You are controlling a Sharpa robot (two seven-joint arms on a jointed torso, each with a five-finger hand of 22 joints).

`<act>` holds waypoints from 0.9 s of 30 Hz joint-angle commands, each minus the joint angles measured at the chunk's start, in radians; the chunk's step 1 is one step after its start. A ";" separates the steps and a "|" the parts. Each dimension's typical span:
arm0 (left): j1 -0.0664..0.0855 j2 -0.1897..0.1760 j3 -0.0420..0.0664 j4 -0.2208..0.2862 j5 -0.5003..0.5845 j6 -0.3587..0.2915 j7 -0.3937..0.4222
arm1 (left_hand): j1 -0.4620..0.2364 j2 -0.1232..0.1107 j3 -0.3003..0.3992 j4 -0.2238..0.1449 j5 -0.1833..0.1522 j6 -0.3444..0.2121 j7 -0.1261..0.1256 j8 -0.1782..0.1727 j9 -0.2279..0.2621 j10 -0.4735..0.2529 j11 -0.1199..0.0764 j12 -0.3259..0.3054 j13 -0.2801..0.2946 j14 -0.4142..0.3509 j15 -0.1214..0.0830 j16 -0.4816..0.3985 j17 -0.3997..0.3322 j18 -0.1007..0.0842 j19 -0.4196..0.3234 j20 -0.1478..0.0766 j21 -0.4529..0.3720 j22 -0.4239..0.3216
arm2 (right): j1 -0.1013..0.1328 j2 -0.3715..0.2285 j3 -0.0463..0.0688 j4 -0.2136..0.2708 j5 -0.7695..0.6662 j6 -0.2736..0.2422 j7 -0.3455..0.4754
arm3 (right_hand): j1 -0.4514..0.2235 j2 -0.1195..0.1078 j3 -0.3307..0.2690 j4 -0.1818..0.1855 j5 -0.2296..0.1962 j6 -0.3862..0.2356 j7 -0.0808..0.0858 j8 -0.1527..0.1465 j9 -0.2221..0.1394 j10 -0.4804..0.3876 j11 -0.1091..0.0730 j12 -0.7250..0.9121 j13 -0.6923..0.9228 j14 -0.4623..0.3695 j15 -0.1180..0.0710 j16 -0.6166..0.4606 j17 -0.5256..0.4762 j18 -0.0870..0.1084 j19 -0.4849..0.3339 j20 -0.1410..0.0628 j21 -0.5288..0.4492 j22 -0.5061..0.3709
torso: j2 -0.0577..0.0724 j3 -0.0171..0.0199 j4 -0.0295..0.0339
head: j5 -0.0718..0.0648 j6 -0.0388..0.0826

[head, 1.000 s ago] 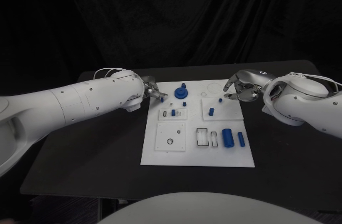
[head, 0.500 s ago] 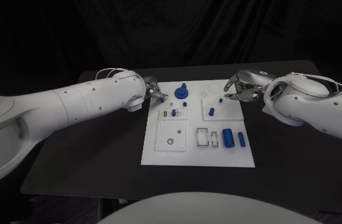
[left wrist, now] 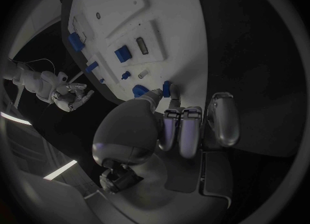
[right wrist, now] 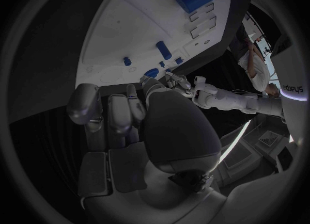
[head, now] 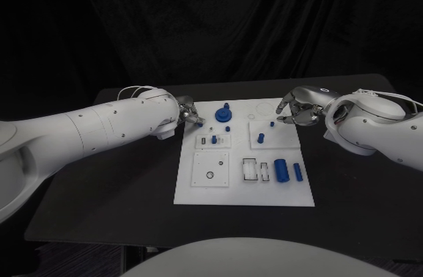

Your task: Assemble the parts on the task board

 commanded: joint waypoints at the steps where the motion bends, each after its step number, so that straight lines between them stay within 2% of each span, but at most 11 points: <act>1: -0.001 0.000 0.001 0.004 0.001 0.013 0.013 | 0.010 -0.005 0.015 -0.005 0.012 0.001 0.000 -0.008 -0.001 0.104 0.006 0.003 0.263 0.104 0.003 0.006 0.263 -0.002 -0.009 -0.001 -0.006 0.016 | -0.002 0.000 0.001 0.000 -0.006 0.005 -0.015 | 0.003 0.004 0.007 0.002 0.007 -0.006 0.004 -0.005 -0.002 -0.009 0.001 -0.007 -0.007 -0.006 0.004 -0.004 -0.004 0.017 -0.007 0.000 -0.008 0.122 | 0.001 -0.0003 0.0004 | -0.002 0.000; 2: -0.002 0.000 0.001 0.005 0.001 0.013 0.013 | 0.010 -0.007 0.022 -0.007 0.018 0.001 0.000 -0.009 -0.001 0.104 0.006 0.003 0.263 0.104 0.003 0.006 0.263 -0.002 -0.009 -0.001 -0.006 0.017 | -0.002 0.000 0.001 0.000 -0.006 0.005 -0.015 | 0.004 0.004 0.007 0.002 0.007 -0.008 0.004 -0.006 -0.002 -0.010 0.000 -0.008 -0.008 -0.006 0.003 -0.006 -0.005 0.017 -0.007 0.000 -0.010 0.122 | 0.001 -0.0003 0.0004 | -0.002 0.000; 4: -0.002 -0.001 0.001 0.006 0.001 0.013 0.014 | 0.015 -0.013 0.054 -0.022 0.052 0.001 -0.001 -0.014 0.000 0.104 0.005 0.003 0.263 0.104 0.002 0.006 0.263 -0.001 -0.010 -0.002 -0.008 0.018 | -0.002 0.000 0.001 0.000 -0.006 0.004 -0.015 | 0.005 0.004 0.009 0.002 0.008 -0.014 0.004 -0.010 -0.004 -0.014 -0.002 -0.012 -0.013 -0.008 0.002 -0.009 -0.008 0.018 -0.008 -0.001 -0.015 0.121 | 0.001 -0.0003 0.0006 | -0.001 0.000; 8: -0.002 -0.004 0.001 0.009 0.001 0.008 0.018 | 0.010 -0.024 0.099 -0.038 0.069 0.003 -0.001 -0.019 0.004 0.104 0.005 0.003 0.263 0.104 0.002 0.006 0.263 -0.001 -0.010 -0.003 -0.010 0.020 | -0.002 0.000 0.001 -0.001 -0.006 0.004 -0.015 | 0.005 0.004 0.009 0.002 0.008 -0.015 0.004 -0.011 -0.005 -0.015 -0.002 -0.013 -0.014 -0.008 0.002 -0.009 -0.008 0.019 -0.009 -0.001 -0.018 0.120 | 0.000 -0.0003 0.0006 | -0.001 0.000; 10: -0.003 -0.006 0.001 0.012 0.001 0.005 0.019 | 0.006 -0.039 0.171 -0.067 0.111 0.003 0.001 -0.021 0.014 0.104 0.005 0.003 0.263 0.104 0.003 0.006 0.263 0.000 -0.009 -0.005 -0.012 0.023 | -0.002 0.000 0.001 -0.001 -0.006 0.004 -0.015 | 0.006 0.004 0.010 0.002 0.009 -0.017 0.004 -0.012 -0.005 -0.018 -0.002 -0.016 -0.019 -0.009 0.002 -0.012 -0.010 0.019 -0.010 -0.001 -0.021 0.119 | 0.000 -0.0006 0.0007 | -0.001 0.000; 15: -0.003 -0.019 0.001 0.029 0.001 -0.015 0.028 | -0.017 -0.061 0.270 -0.116 0.129 0.004 -0.001 -0.018 0.039 0.104 0.004 0.003 0.263 0.104 0.001 0.006 0.263 -0.003 -0.004 -0.004 -0.011 0.031 | -0.002 -0.001 0.001 -0.001 -0.004 0.004 -0.016 | 0.006 0.005 0.011 0.002 0.009 -0.017 0.004 -0.012 -0.006 -0.022 -0.002 -0.020 -0.024 -0.009 0.002 -0.013 -0.012 0.019 -0.011 -0.002 -0.023 0.119 | 0.000 -0.0009 0.0017 | -0.002 0.000; 19: -0.003 -0.036 0.001 0.056 0.001 -0.045 0.042 | -0.033 -0.069 0.288 -0.124 0.125 0.011 -0.003 -0.012 0.047 0.104 0.002 0.003 0.263 0.104 -0.001 0.006 0.263 -0.004 0.001 -0.004 -0.008 0.036 | -0.002 -0.003 0.001 -0.001 -0.001 0.004 -0.017 | 0.007 0.005 0.012 0.002 0.010 -0.018 0.004 -0.013 -0.006 -0.025 -0.002 -0.023 -0.028 -0.010 0.002 -0.013 -0.012 0.019 -0.011 -0.002 -0.024 0.118 | 0.001 -0.0007 0.0015 | -0.002 0.000; 23: -0.003 -0.069 0.001 0.108 0.009 -0.086 0.051 | -0.044 -0.076 0.301 -0.134 0.120 0.019 -0.006 -0.007 0.054 0.104 -0.001 0.003 0.263 0.104 -0.004 0.006 0.263 -0.005 0.006 -0.007 -0.004 0.041 | -0.002 -0.005 0.001 0.000 0.001 0.003 -0.018 | 0.007 0.005 0.012 0.002 0.010 -0.018 0.004 -0.013 -0.006 -0.025 -0.002 -0.023 -0.028 -0.010 0.002 -0.013 -0.012 0.019 -0.011 -0.002 -0.024 0.118 | 0.001 -0.0014 0.0011 | -0.001 0.000; 27: -0.003 -0.112 0.001 0.176 0.062 -0.119 0.051 | -0.051 -0.080 0.308 -0.139 0.115 0.024 -0.009 -0.004 0.058 0.104 -0.004 0.003 0.263 0.104 -0.006 0.006 0.263 -0.006 0.011 -0.008 0.000 0.046 | -0.002 -0.007 0.001 0.000 0.001 0.003 -0.019 | 0.008 0.006 0.013 0.002 0.010 -0.018 0.004 -0.013 -0.006 -0.026 -0.002 -0.024 -0.030 -0.010 0.002 -0.014 -0.013 0.020 -0.012 -0.002 -0.026 0.118 | 0.001 -0.0017 0.0010 | 0.003 0.000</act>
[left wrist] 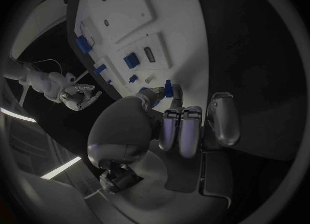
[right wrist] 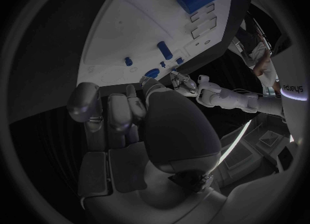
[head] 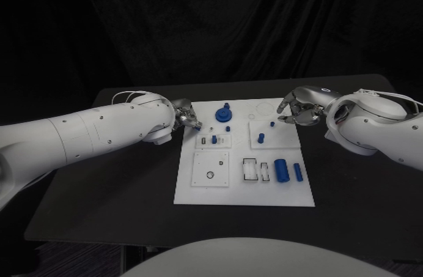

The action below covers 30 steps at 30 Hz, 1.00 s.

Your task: Assemble the parts on the task board

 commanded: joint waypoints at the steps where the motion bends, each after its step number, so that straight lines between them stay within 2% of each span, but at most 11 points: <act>1: -0.001 -0.024 0.001 0.046 0.060 -0.072 0.026 | -0.007 0.001 0.028 -0.021 -0.003 0.003 -0.001 0.003 0.013 0.104 -0.004 0.003 0.263 0.104 -0.006 0.006 0.263 -0.006 0.008 0.002 0.005 0.046 | -0.002 -0.002 0.001 0.002 -0.001 0.002 -0.018 | 0.007 0.005 0.005 -0.001 0.006 -0.007 0.001 -0.007 -0.001 -0.009 0.002 -0.003 -0.001 -0.006 -0.002 -0.005 -0.002 0.020 -0.008 0.002 -0.003 0.118 | 0.000 -0.0005 -0.0003 | 0.003 0.000; 6: -0.001 -0.087 0.001 0.147 0.090 -0.098 0.024 | -0.008 -0.001 0.031 -0.022 -0.005 0.002 -0.002 0.003 0.015 0.104 -0.004 0.003 0.263 0.104 -0.006 0.006 0.263 -0.006 0.008 0.002 0.005 0.046 | -0.002 -0.005 0.001 0.001 -0.001 -0.002 -0.019 | 0.008 0.004 0.006 -0.001 0.006 -0.009 0.001 -0.008 -0.001 -0.011 0.001 -0.006 -0.004 -0.007 -0.002 -0.006 -0.002 0.020 -0.008 0.002 -0.004 0.118 | 0.000 0.0000 0.0000 | 0.006 0.000; 8: -0.001 -0.100 0.001 0.169 0.094 -0.100 0.024 | -0.010 -0.001 0.033 -0.022 -0.010 0.001 -0.002 0.004 0.016 0.104 -0.004 0.003 0.263 0.104 -0.007 0.006 0.263 -0.006 0.008 0.001 0.005 0.046 | -0.002 -0.006 0.001 0.001 -0.001 -0.003 -0.019 | 0.009 0.001 0.008 0.000 0.006 -0.035 0.005 -0.021 -0.007 -0.013 0.001 -0.011 -0.009 -0.008 -0.002 -0.008 -0.004 0.020 -0.009 0.001 -0.008 0.117 | 0.000 0.0001 0.0006 | 0.007 0.000; 11: -0.001 -0.117 0.001 0.195 0.098 -0.106 0.027 | -0.016 -0.001 0.037 -0.019 -0.027 0.001 -0.002 0.004 0.018 0.104 -0.004 0.003 0.263 0.104 -0.007 0.006 0.263 -0.006 0.009 0.000 0.004 0.047 | -0.002 -0.008 0.001 0.001 -0.001 -0.004 -0.019 | 0.009 0.001 0.008 0.000 0.006 -0.040 0.006 -0.023 -0.008 -0.013 0.001 -0.011 -0.009 -0.008 -0.002 -0.008 -0.004 0.020 -0.009 0.001 -0.008 0.117 | -0.002 0.0014 0.0013 | 0.009 0.000; 12: -0.001 -0.120 0.001 0.200 0.098 -0.108 0.028 | -0.023 -0.001 0.038 -0.015 -0.042 0.000 -0.001 0.005 0.020 0.104 -0.004 0.003 0.263 0.104 -0.007 0.006 0.263 -0.006 0.009 0.000 0.004 0.047 | -0.002 -0.009 0.001 0.001 -0.001 -0.004 -0.019 | 0.009 0.001 0.008 0.000 0.006 -0.040 0.006 -0.023 -0.008 -0.013 0.002 -0.011 -0.009 -0.008 -0.002 -0.008 -0.004 0.020 -0.009 0.001 -0.008 0.117 | -0.002 0.0018 0.0018 | 0.009 0.000; 15: -0.002 -0.127 0.001 0.208 0.100 -0.116 0.035 | -0.029 0.000 0.038 -0.010 -0.053 0.001 -0.001 0.005 0.020 0.104 -0.004 0.003 0.263 0.104 -0.007 0.006 0.263 -0.006 0.010 0.000 0.003 0.047 | -0.002 -0.010 0.001 0.002 -0.001 -0.003 -0.020 | 0.009 0.001 0.008 0.000 0.006 -0.040 0.006 -0.023 -0.008 -0.013 0.002 -0.011 -0.009 -0.008 -0.002 -0.008 -0.004 0.020 -0.009 0.001 -0.008 0.117 | -0.003 0.0018 0.0039 | 0.008 0.000; 17: -0.003 -0.128 0.001 0.210 0.100 -0.122 0.040 | -0.033 0.000 0.037 -0.006 -0.062 0.001 -0.001 0.005 0.021 0.104 -0.004 0.003 0.263 0.104 -0.007 0.006 0.263 -0.006 0.009 0.000 0.002 0.047 | -0.002 -0.011 0.001 0.002 -0.001 -0.002 -0.020 | 0.009 0.001 0.008 0.000 0.006 -0.040 0.006 -0.023 -0.008 -0.013 0.002 -0.011 -0.009 -0.008 -0.002 -0.008 -0.004 0.020 -0.009 0.001 -0.008 0.117 | -0.002 0.0004 0.0052 | 0.008 0.000; 20: -0.009 -0.129 0.001 0.210 0.082 -0.131 0.049 | -0.036 0.000 0.037 -0.003 -0.070 0.001 -0.001 0.005 0.021 0.104 -0.003 0.003 0.263 0.104 -0.007 0.006 0.263 -0.006 0.009 0.000 0.001 0.047 | -0.002 -0.011 0.001 0.002 -0.001 0.000 -0.021 | 0.009 0.001 0.009 0.000 0.005 -0.040 0.006 -0.023 -0.008 -0.014 0.002 -0.012 -0.012 -0.008 -0.002 -0.008 -0.004 0.020 -0.009 0.001 -0.008 0.117 | -0.001 -0.0006 0.0038 | 0.012 0.000; 22: -0.018 -0.129 0.001 0.211 0.069 -0.140 0.055 | -0.042 0.000 0.035 0.003 -0.083 0.001 0.000 0.006 0.021 0.104 -0.003 0.003 0.263 0.104 -0.006 0.006 0.263 -0.006 0.008 0.000 -0.001 0.047 | -0.002 -0.011 0.001 0.002 -0.001 0.000 -0.021 | 0.009 0.001 0.009 0.000 0.005 -0.040 0.006 -0.023 -0.008 -0.015 0.002 -0.013 -0.012 -0.008 -0.002 -0.008 -0.004 0.020 -0.009 0.001 -0.009 0.117 | -0.001 -0.0005 0.0028 | 0.012 0.000; 26: -0.033 -0.128 0.001 0.210 0.056 -0.147 0.059 | -0.043 0.000 0.034 0.004 -0.087 0.002 -0.001 0.006 0.021 0.104 -0.003 0.003 0.263 0.104 -0.006 0.006 0.263 -0.006 0.009 0.000 0.000 0.047 | -0.002 -0.009 0.001 0.001 0.000 0.000 -0.021 | 0.009 0.001 0.009 0.001 0.005 -0.039 0.006 -0.022 -0.008 -0.016 0.003 -0.014 -0.014 -0.008 -0.002 -0.009 -0.005 0.020 -0.009 0.001 -0.009 0.117 | -0.001 -0.0007 -0.0003 | 0.014 0.000; 30: -0.046 -0.129 0.001 0.210 0.051 -0.148 0.057 | -0.044 0.000 0.034 0.006 -0.092 0.001 0.000 0.005 0.021 0.104 -0.003 0.003 0.263 0.104 -0.006 0.006 0.263 -0.005 0.008 0.000 -0.002 0.047 | -0.002 -0.009 0.001 0.001 0.000 0.002 -0.022 | 0.009 0.002 0.009 0.001 0.005 -0.038 0.006 -0.022 -0.007 -0.016 0.003 -0.014 -0.015 -0.008 -0.002 -0.009 -0.005 0.020 -0.009 0.001 -0.010 0.117 | 0.000 0.0001 0.0003 | 0.012 0.000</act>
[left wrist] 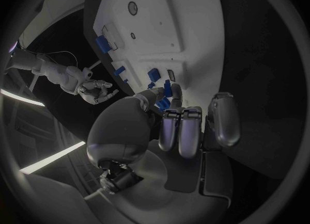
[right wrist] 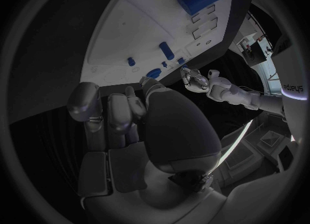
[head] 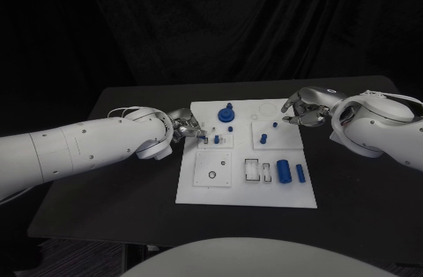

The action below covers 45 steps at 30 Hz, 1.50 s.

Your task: Assemble the parts on the task board

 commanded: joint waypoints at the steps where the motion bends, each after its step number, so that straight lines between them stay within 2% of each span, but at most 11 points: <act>1: -0.010 0.000 0.001 0.002 -0.014 -0.030 0.026 | -0.008 0.001 0.000 0.007 -0.003 0.001 -0.001 0.006 0.021 0.104 -0.003 0.003 0.262 0.104 -0.006 0.006 0.263 -0.005 0.008 0.000 -0.001 0.047 | -0.002 -0.001 0.001 0.001 -0.002 0.003 -0.018 | 0.009 0.002 0.006 -0.002 0.006 -0.002 -0.001 -0.001 0.000 -0.006 0.000 -0.007 -0.002 -0.008 -0.002 -0.005 -0.001 0.020 -0.009 0.001 -0.005 0.117 | 0.000 0.0007 -0.0010 | -0.002 0.000; 5: -0.024 0.003 0.001 -0.003 -0.016 -0.040 0.031 | -0.008 0.001 0.000 0.007 -0.006 0.000 -0.001 0.005 0.021 0.104 -0.003 0.003 0.262 0.104 -0.006 0.006 0.263 -0.005 0.008 0.000 -0.001 0.047 | -0.002 -0.003 0.001 0.001 0.000 0.005 -0.020 | 0.008 0.002 0.006 -0.002 0.005 -0.001 -0.001 0.000 0.000 -0.006 0.000 -0.007 -0.002 -0.008 -0.001 -0.005 -0.001 0.020 -0.009 0.001 -0.005 0.117 | 0.000 0.0018 -0.0014 | 0.001 0.000; 9: -0.031 0.003 0.001 -0.001 -0.016 -0.041 0.032 | -0.009 0.001 -0.001 0.009 -0.008 -0.001 -0.001 0.004 0.021 0.104 -0.003 0.003 0.262 0.104 -0.006 0.006 0.263 -0.005 0.007 0.000 -0.002 0.046 | -0.002 -0.004 0.001 0.002 0.001 0.003 -0.019 | 0.008 0.002 0.006 -0.001 0.005 0.001 -0.001 0.001 0.000 -0.006 0.001 -0.007 -0.002 -0.008 -0.001 -0.004 0.000 0.020 -0.009 0.001 -0.005 0.117 | 0.001 0.0017 -0.0032 | 0.004 0.000; 16: -0.039 0.007 0.001 -0.003 -0.017 -0.045 0.037 | -0.016 0.001 -0.005 0.018 -0.022 -0.001 0.000 0.003 0.020 0.104 -0.002 0.003 0.262 0.104 -0.006 0.006 0.263 -0.005 0.007 0.001 -0.004 0.047 | -0.002 -0.005 0.001 0.003 0.001 0.003 -0.019 | 0.008 0.002 0.006 -0.001 0.005 0.001 -0.001 0.001 0.000 -0.006 0.001 -0.007 -0.002 -0.008 -0.001 -0.004 0.000 0.020 -0.009 0.001 -0.005 0.117 | 0.001 0.0007 0.0003 | 0.002 0.000; 20: -0.041 0.008 0.001 -0.003 -0.017 -0.042 0.038 | -0.022 0.001 -0.013 0.028 -0.045 -0.001 0.001 0.002 0.019 0.104 -0.001 0.003 0.262 0.104 -0.005 0.006 0.263 -0.004 0.006 0.002 -0.007 0.046 | -0.002 -0.005 0.001 0.003 0.001 0.004 -0.019 | 0.008 0.002 0.006 -0.001 0.005 0.001 -0.001 0.001 0.000 -0.006 0.001 -0.007 -0.002 -0.008 -0.001 -0.004 0.000 0.020 -0.009 0.001 -0.005 0.117 | 0.002 0.0004 -0.0022 | 0.005 0.000; 23: -0.042 0.008 0.001 -0.004 -0.017 -0.040 0.041 | -0.028 0.000 -0.019 0.036 -0.054 -0.002 0.003 -0.001 0.018 0.104 0.000 0.003 0.262 0.104 -0.004 0.006 0.263 -0.004 0.004 0.002 -0.009 0.045 | -0.002 -0.004 0.001 0.003 0.001 0.005 -0.019 | 0.008 0.002 0.006 -0.001 0.005 0.001 -0.001 0.001 0.000 -0.006 0.001 -0.007 -0.002 -0.008 -0.001 -0.004 0.000 0.020 -0.009 0.001 -0.005 0.117 | 0.002 -0.0002 -0.0008 | 0.004 0.000; 25: -0.043 0.008 0.001 -0.004 -0.017 -0.038 0.043 | -0.038 0.000 -0.028 0.049 -0.056 -0.003 0.005 -0.003 0.016 0.104 0.002 0.003 0.262 0.104 -0.002 0.006 0.263 -0.004 0.003 0.003 -0.012 0.044 | -0.002 -0.004 0.001 0.003 0.001 0.006 -0.020 | 0.008 0.002 0.006 -0.001 0.005 0.001 -0.001 0.001 0.000 -0.006 0.001 -0.007 -0.002 -0.008 -0.001 -0.004 0.000 0.020 -0.009 0.001 -0.005 0.117 | 0.001 0.0004 0.0004 | 0.003 0.000; 27: -0.043 0.008 0.001 -0.004 -0.017 -0.037 0.045 | -0.050 -0.002 -0.044 0.067 -0.064 -0.002 0.007 -0.007 0.014 0.104 0.004 0.003 0.262 0.104 0.000 0.006 0.263 -0.003 0.001 0.005 -0.014 0.044 | -0.002 -0.004 0.001 0.003 0.001 0.007 -0.020 | 0.007 0.002 0.006 -0.001 0.005 0.001 -0.001 0.001 0.000 -0.006 0.001 -0.007 -0.002 -0.008 0.000 -0.004 0.000 0.020 -0.009 0.001 -0.005 0.117 | 0.001 0.0007 -0.0009 | 0.004 0.000; 30: -0.043 0.008 0.001 -0.006 -0.017 -0.035 0.045 | -0.056 -0.002 -0.061 0.084 -0.087 -0.002 0.008 -0.011 0.012 0.104 0.005 0.003 0.262 0.104 0.001 0.006 0.263 -0.003 0.000 0.007 -0.017 0.044 | -0.002 -0.003 0.001 0.003 0.001 0.011 -0.021 | 0.007 0.001 0.006 -0.001 0.005 0.002 -0.001 0.002 0.001 -0.006 0.002 -0.008 -0.003 -0.008 0.000 -0.005 -0.001 0.020 -0.009 0.002 -0.006 0.117 | 0.001 0.0007 -0.0014 | 0.004 0.000; 43: -0.045 0.011 0.001 -0.016 -0.017 -0.028 0.041 | -0.051 0.000 -0.064 0.086 -0.095 -0.002 0.008 -0.014 0.011 0.104 0.005 0.003 0.262 0.104 0.001 0.006 0.263 -0.002 -0.001 0.007 -0.020 0.043 | -0.002 -0.003 0.001 0.002 0.001 0.023 -0.028 | 0.007 0.002 0.007 -0.001 0.005 0.004 -0.001 0.004 0.001 -0.004 0.002 -0.006 -0.001 -0.007 0.001 -0.004 0.000 0.020 -0.008 0.002 -0.006 0.117 | 0.001 0.0001 -0.0020 | 0.006 0.000; 45: -0.045 0.011 0.001 -0.016 -0.017 -0.027 0.042 | -0.056 0.000 -0.080 0.101 -0.119 0.000 0.010 -0.017 0.010 0.104 0.007 0.003 0.262 0.104 0.003 0.006 0.263 -0.002 -0.001 0.009 -0.021 0.044 | -0.002 -0.002 0.001 0.002 0.001 0.024 -0.029 | 0.007 0.002 0.007 -0.001 0.005 0.004 -0.001 0.004 0.001 -0.004 0.002 -0.006 -0.001 -0.007 0.001 -0.004 0.000 0.020 -0.008 0.002 -0.006 0.117 | 0.001 0.0004 -0.0018 | 0.006 0.000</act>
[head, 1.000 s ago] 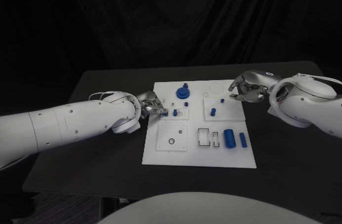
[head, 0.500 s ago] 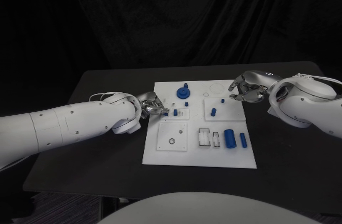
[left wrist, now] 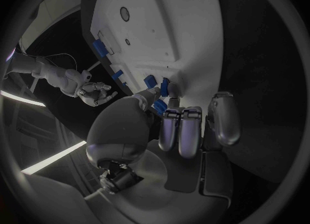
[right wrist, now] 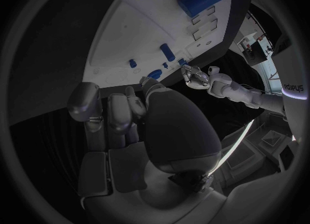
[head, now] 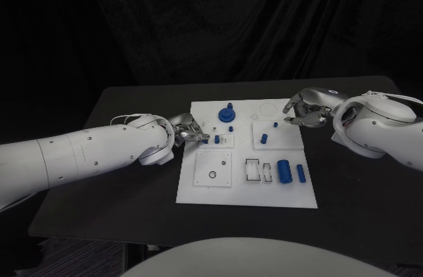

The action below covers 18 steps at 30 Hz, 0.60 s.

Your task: Assemble the parts on the task board

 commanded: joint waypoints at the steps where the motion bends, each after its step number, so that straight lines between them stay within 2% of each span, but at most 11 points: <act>1: -0.005 0.003 -0.001 0.000 0.002 0.014 0.012 | -0.015 0.003 -0.016 0.019 -0.026 0.003 0.009 -0.009 0.009 0.104 0.008 0.003 0.263 0.104 0.003 0.006 0.263 -0.002 -0.001 0.009 -0.005 0.045 | -0.002 0.000 0.001 0.001 -0.002 0.014 -0.021 | 0.007 0.002 0.007 -0.001 0.005 0.004 -0.001 0.003 0.001 -0.004 0.002 -0.003 0.001 -0.008 0.001 -0.004 0.000 0.020 -0.008 0.002 -0.006 0.117 | 0.000 -0.0001 -0.0006 | 0.001 0.000; 2: -0.005 0.003 -0.001 0.000 0.002 0.014 0.013 | -0.024 0.001 -0.031 0.034 -0.040 0.005 0.011 -0.011 0.008 0.104 0.009 0.003 0.263 0.104 0.005 0.006 0.263 -0.002 -0.002 0.010 -0.007 0.045 | -0.002 0.001 0.001 0.001 -0.002 0.015 -0.021 | 0.007 0.002 0.007 -0.001 0.006 0.006 -0.001 0.004 0.001 -0.005 0.003 -0.003 -0.001 -0.008 0.001 -0.005 -0.001 0.020 -0.008 0.002 -0.006 0.117 | 0.000 0.0001 -0.0006 | 0.001 0.000; 8: -0.005 0.003 -0.001 -0.003 0.002 0.015 0.020 | -0.040 -0.003 -0.090 0.079 -0.065 0.010 0.013 -0.018 0.006 0.104 0.012 0.003 0.263 0.104 0.007 0.006 0.263 -0.002 -0.001 0.013 -0.009 0.048 | -0.002 0.002 0.001 0.000 -0.002 0.019 -0.024 | 0.007 0.002 0.007 -0.001 0.006 0.007 -0.001 0.005 0.002 -0.005 0.003 -0.004 -0.001 -0.008 0.001 -0.005 -0.001 0.020 -0.008 0.002 -0.006 0.117 | 0.000 -0.0004 -0.0001 | 0.001 0.000; 9: -0.005 0.003 -0.001 -0.004 0.002 0.018 0.024 | -0.054 -0.005 -0.117 0.102 -0.074 0.013 0.014 -0.021 0.006 0.104 0.013 0.003 0.263 0.104 0.008 0.006 0.263 -0.002 -0.001 0.014 -0.011 0.049 | -0.002 0.002 0.001 0.000 -0.002 0.020 -0.024 | 0.007 0.002 0.007 -0.001 0.006 0.007 -0.001 0.005 0.002 -0.005 0.003 -0.004 -0.001 -0.008 0.001 -0.005 -0.001 0.020 -0.008 0.002 -0.006 0.117 | 0.000 -0.0004 -0.0002 | 0.001 0.000; 10: -0.005 0.003 -0.001 -0.005 0.002 0.020 0.026 | -0.057 -0.006 -0.127 0.109 -0.075 0.013 0.014 -0.022 0.005 0.104 0.013 0.003 0.263 0.104 0.008 0.006 0.263 -0.002 -0.001 0.014 -0.012 0.049 | -0.002 0.002 0.001 0.000 -0.002 0.021 -0.025 | 0.007 0.002 0.007 -0.001 0.006 0.007 -0.001 0.005 0.002 -0.005 0.003 -0.004 -0.001 -0.008 0.001 -0.005 -0.001 0.020 -0.008 0.002 -0.006 0.117 | 0.000 -0.0005 -0.0003 | 0.002 0.000; 11: -0.006 0.003 -0.001 -0.006 0.002 0.022 0.028 | -0.078 -0.006 -0.157 0.138 -0.081 0.014 0.015 -0.025 0.005 0.104 0.014 0.003 0.263 0.104 0.009 0.006 0.263 -0.002 -0.001 0.014 -0.012 0.050 | -0.002 0.002 0.001 0.000 -0.002 0.021 -0.025 | 0.007 0.002 0.007 -0.001 0.006 0.007 -0.001 0.005 0.002 -0.005 0.003 -0.004 -0.001 -0.008 0.001 -0.005 -0.001 0.020 -0.008 0.002 -0.006 0.117 | 0.000 -0.0004 -0.0005 | 0.002 0.000; 12: -0.006 0.003 -0.001 -0.006 0.002 0.023 0.029 | -0.085 -0.004 -0.167 0.147 -0.083 0.014 0.015 -0.026 0.005 0.104 0.014 0.003 0.263 0.104 0.009 0.006 0.263 -0.002 -0.001 0.015 -0.012 0.051 | -0.002 0.002 0.001 0.000 -0.002 0.022 -0.025 | 0.007 0.002 0.007 -0.001 0.006 0.007 -0.001 0.005 0.002 -0.005 0.003 -0.004 -0.001 -0.008 0.001 -0.005 -0.001 0.020 -0.008 0.002 -0.006 0.117 | 0.001 -0.0001 -0.0005 | 0.002 0.000; 15: -0.006 0.002 -0.001 -0.008 0.002 0.024 0.035 | -0.151 0.021 -0.229 0.159 -0.104 0.019 0.015 -0.029 0.006 0.104 0.014 0.003 0.263 0.104 0.009 0.006 0.263 -0.002 0.000 0.015 -0.014 0.054 | -0.002 0.002 0.001 0.000 -0.002 0.023 -0.026 | 0.007 0.002 0.007 -0.001 0.006 0.007 -0.001 0.005 0.002 -0.005 0.003 -0.004 -0.001 -0.008 0.001 -0.005 -0.001 0.020 -0.008 0.002 -0.006 0.117 | 0.001 -0.0004 0.0000 | 0.002 0.000; 16: -0.006 0.002 -0.001 -0.008 0.002 0.024 0.037 | -0.174 0.033 -0.251 0.160 -0.121 0.021 0.014 -0.029 0.008 0.104 0.014 0.003 0.263 0.104 0.009 0.006 0.263 -0.002 0.001 0.015 -0.014 0.056 | -0.002 0.002 0.001 0.000 -0.002 0.024 -0.027 | 0.007 0.002 0.007 -0.001 0.006 0.007 -0.001 0.005 0.002 -0.005 0.003 -0.004 -0.001 -0.008 0.001 -0.005 -0.001 0.020 -0.008 0.002 -0.006 0.117 | 0.001 -0.0004 0.0001 | 0.002 0.000; 18: -0.006 0.002 -0.001 -0.009 0.002 0.023 0.041 | -0.186 0.040 -0.266 0.160 -0.128 0.024 0.014 -0.028 0.009 0.104 0.014 0.003 0.263 0.104 0.009 0.006 0.263 -0.002 0.002 0.015 -0.014 0.057 | -0.002 0.002 0.001 0.000 -0.002 0.024 -0.027 | 0.007 0.002 0.007 -0.001 0.006 0.007 -0.001 0.005 0.002 -0.005 0.003 -0.004 -0.001 -0.008 0.001 -0.005 -0.001 0.020 -0.008 0.002 -0.006 0.117 | 0.000 0.0001 0.0003 | 0.002 0.000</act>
